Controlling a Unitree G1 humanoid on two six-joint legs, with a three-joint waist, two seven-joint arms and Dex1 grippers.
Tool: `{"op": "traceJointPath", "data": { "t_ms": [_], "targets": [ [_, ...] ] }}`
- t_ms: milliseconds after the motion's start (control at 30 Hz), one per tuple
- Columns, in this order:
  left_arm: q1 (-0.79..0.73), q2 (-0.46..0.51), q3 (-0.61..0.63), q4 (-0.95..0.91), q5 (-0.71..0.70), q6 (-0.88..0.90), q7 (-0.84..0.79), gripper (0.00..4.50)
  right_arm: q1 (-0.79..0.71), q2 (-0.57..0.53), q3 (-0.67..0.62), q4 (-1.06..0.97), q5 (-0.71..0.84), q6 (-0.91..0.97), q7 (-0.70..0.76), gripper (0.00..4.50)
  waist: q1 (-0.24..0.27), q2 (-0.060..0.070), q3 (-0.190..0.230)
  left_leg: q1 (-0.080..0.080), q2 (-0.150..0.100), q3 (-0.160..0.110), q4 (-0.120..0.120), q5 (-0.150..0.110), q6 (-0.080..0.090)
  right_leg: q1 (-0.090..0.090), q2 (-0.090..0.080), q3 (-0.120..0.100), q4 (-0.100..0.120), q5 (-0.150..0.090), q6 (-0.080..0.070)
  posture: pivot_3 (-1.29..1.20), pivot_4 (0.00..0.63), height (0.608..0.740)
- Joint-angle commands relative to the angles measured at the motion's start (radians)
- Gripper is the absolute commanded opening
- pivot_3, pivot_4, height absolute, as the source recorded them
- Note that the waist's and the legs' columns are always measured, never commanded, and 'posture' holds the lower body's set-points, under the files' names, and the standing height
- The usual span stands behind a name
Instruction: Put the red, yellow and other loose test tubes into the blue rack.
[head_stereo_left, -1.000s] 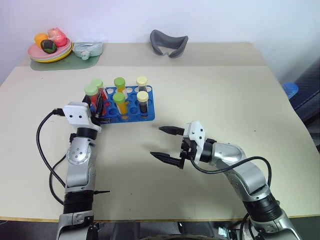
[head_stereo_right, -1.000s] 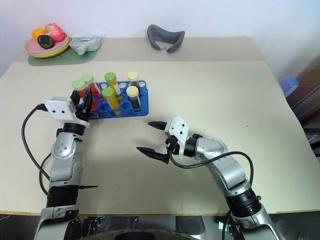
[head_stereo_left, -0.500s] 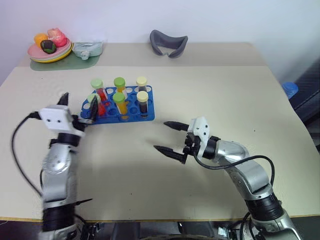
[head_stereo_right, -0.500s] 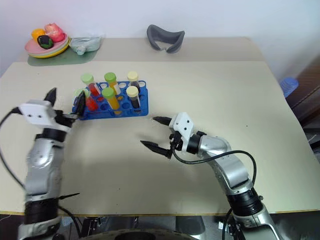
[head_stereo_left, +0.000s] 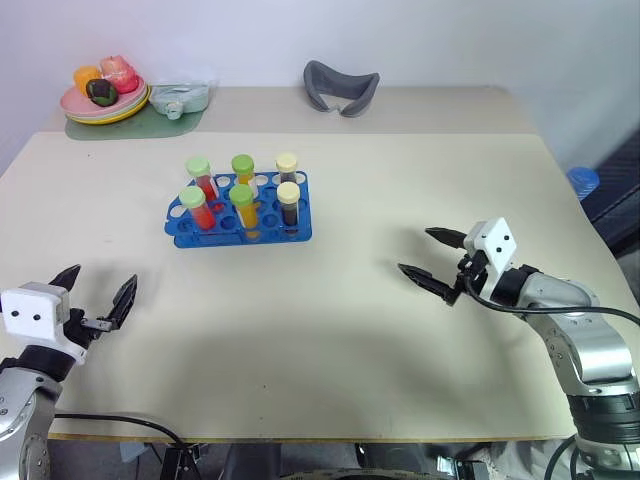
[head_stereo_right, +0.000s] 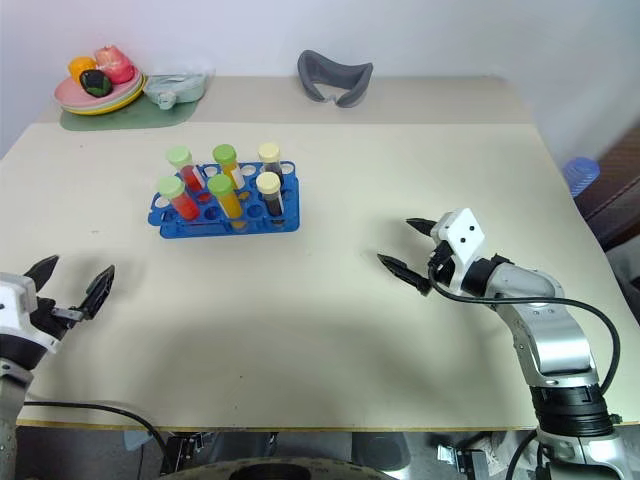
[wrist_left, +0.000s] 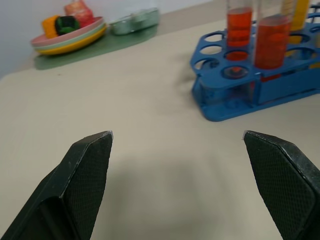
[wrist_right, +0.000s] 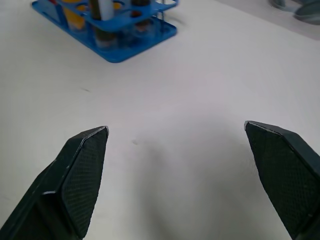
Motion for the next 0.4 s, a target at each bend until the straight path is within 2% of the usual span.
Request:
{"op": "traceJointPath", "data": {
  "t_ms": [33, 400],
  "targets": [
    [0.005, -0.014, -0.019, -0.022, 0.017, -0.018, -0.003, 4.27, -0.023, -0.018, -0.032, 0.012, -0.006, -0.024, -0.005, 4.5, -0.001, 0.0, 0.0, 0.0, 0.0, 0.0, 0.0, 0.0, 0.0, 0.0, 0.0, 0.0, 0.0, 0.0, 0.0, 0.0, 0.15, 0.74],
    [0.025, -0.077, -0.058, -0.077, 0.041, -0.002, 0.044, 4.27, -0.039, -0.019, -0.012, 0.047, -0.01, -0.03, 0.016, 4.5, 0.0, 0.0, 0.0, 0.0, 0.0, 0.0, 0.0, 0.0, 0.0, 0.0, 0.0, 0.0, 0.0, 0.0, 0.0, 0.0, 0.15, 0.74]
  ]
}}
